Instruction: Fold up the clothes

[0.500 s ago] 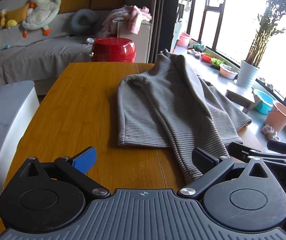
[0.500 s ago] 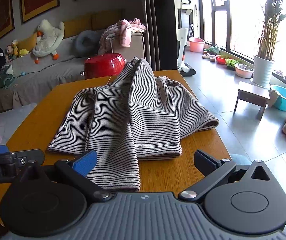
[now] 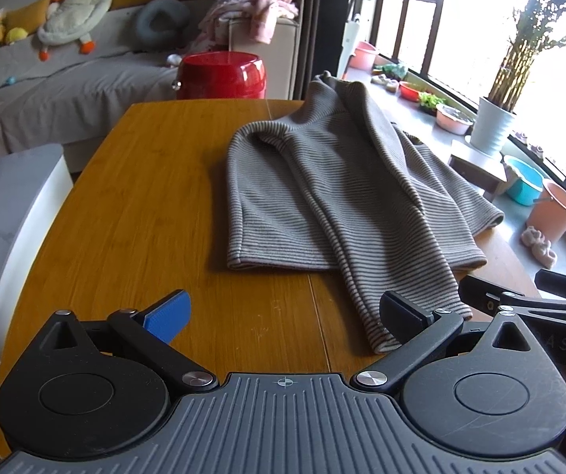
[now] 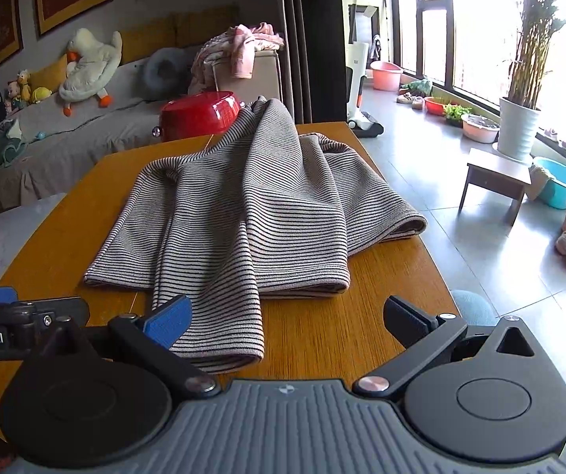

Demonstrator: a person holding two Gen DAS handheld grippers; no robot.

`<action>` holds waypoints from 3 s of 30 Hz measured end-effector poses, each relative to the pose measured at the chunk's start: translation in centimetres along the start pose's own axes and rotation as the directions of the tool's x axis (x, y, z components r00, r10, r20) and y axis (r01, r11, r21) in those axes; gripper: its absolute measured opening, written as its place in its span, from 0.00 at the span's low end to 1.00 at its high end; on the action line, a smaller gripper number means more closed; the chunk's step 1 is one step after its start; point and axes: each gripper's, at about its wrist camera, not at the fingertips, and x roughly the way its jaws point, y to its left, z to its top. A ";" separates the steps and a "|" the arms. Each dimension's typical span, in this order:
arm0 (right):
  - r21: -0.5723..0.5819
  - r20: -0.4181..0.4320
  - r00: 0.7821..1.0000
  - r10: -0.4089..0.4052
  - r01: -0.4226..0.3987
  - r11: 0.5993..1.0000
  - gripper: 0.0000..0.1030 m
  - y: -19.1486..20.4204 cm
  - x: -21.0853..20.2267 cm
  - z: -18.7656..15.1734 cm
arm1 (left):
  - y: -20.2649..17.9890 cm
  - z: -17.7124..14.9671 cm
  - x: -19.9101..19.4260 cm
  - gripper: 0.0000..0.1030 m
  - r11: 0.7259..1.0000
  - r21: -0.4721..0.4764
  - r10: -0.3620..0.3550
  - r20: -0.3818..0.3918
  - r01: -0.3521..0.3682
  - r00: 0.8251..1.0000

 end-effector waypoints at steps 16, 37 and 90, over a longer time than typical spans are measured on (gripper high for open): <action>0.000 -0.001 1.000 0.001 -0.001 1.000 1.00 -0.1 0.2 0.3 | 0.5 -0.3 0.4 1.00 1.000 -0.025 0.001 -0.034 -0.002 0.999; -0.017 -0.005 1.000 -0.009 0.009 1.000 1.00 0.1 0.2 0.2 | 0.5 -0.4 0.6 1.00 1.000 -0.022 0.006 -0.049 -0.007 0.999; -0.035 -0.018 1.000 -0.005 0.005 0.999 1.00 0.3 0.2 0.0 | 0.5 -0.5 0.5 1.00 1.000 -0.025 0.007 -0.058 -0.008 0.998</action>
